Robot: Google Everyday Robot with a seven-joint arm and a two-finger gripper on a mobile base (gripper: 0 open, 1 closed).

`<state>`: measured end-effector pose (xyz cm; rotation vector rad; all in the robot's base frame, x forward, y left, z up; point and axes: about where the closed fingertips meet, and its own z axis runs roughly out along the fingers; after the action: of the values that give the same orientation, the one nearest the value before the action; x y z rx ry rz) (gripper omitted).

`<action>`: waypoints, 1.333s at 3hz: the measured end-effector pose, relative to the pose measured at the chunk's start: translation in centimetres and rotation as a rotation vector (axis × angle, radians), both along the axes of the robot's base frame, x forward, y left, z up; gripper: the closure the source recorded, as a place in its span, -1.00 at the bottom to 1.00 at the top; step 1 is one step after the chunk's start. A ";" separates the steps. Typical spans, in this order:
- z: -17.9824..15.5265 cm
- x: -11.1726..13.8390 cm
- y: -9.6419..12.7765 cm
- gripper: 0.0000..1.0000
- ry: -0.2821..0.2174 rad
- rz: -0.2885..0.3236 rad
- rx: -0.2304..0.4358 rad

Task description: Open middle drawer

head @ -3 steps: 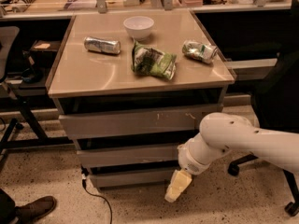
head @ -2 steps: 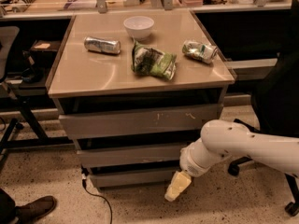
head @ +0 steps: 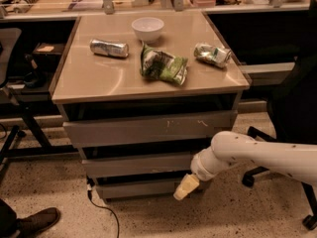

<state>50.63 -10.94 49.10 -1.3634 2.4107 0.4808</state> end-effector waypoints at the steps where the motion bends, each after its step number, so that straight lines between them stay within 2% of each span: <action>1: -1.7 2.8 -0.4 -1.00 -0.019 -0.026 -0.003; 3: -5.4 7.9 -1.1 -1.00 -0.036 -0.042 -0.012; 4: -6.2 8.1 -0.7 -1.00 -0.030 -0.030 -0.013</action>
Offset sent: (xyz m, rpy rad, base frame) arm 0.0789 -0.0125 -0.0404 -0.0040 -0.0586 -0.0602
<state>58.68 -11.68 42.87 -1.3289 2.4106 0.4351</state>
